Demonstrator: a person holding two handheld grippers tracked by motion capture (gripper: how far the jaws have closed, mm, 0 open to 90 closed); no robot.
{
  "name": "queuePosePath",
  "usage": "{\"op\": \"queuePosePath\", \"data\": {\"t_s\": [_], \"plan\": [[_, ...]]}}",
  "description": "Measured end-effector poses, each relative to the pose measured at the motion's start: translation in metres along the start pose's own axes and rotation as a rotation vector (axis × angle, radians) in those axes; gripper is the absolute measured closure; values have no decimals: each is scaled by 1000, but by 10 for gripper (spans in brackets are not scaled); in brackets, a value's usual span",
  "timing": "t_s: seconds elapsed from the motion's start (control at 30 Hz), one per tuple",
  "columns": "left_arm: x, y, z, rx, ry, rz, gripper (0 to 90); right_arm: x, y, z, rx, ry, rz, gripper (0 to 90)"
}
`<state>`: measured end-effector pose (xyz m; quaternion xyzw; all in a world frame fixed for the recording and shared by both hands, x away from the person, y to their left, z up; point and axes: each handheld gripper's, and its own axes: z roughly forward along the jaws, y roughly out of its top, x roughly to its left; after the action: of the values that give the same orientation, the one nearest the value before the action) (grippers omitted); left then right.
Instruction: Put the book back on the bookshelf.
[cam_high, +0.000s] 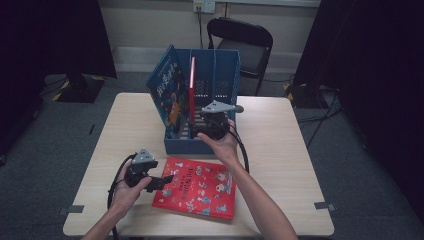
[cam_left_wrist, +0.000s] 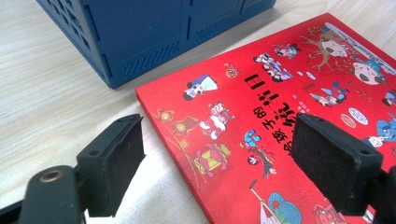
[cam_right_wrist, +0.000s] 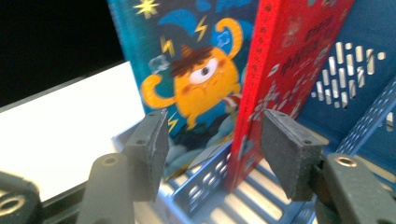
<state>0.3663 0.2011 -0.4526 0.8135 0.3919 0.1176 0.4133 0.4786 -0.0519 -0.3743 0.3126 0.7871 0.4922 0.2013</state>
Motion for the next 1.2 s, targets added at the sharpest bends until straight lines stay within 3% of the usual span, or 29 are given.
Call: {"op": "queuePosePath", "data": {"t_s": [0.1, 0.17, 0.3, 0.43, 0.57, 0.7, 0.8, 0.93, 1.03, 1.17, 1.2], "plan": [[0, 0, 1, 1, 9, -10, 167, 5, -2, -12, 11, 22, -25, 377], [1, 0, 1, 5, 8, -4, 167, 6, -4, -20, 15, 61, -28, 347], [2, -1, 2, 4, 11, -11, 167, 8, -13, -36, 16, 70, -43, 336], [4, -1, 2, 4, 12, -22, 167, 6, -26, -53, 34, 111, -6, 310], [4, -1, 4, 3, 16, -19, 164, 6, -39, -66, 42, 104, -8, 317], [5, -2, 4, -5, -17, -27, 194, 5, -55, -78, 51, 91, -5, 340], [4, -3, 6, -7, -18, -26, 183, 4, -68, -84, 77, 96, -10, 367], [1, -6, 12, 30, 1, -26, 185, 3, -82, -90, 81, 92, -2, 378], [-1, -5, 13, 37, 6, -5, 198, 1, -94, -91, 94, 74, 2, 406], [-3, -7, 16, 54, 12, 17, 245, -2, -110, -87, 147, 124, 23, 421], [-3, -7, 17, 54, 11, 18, 252, -3, -114, -85, 165, 115, 17, 423]]}}
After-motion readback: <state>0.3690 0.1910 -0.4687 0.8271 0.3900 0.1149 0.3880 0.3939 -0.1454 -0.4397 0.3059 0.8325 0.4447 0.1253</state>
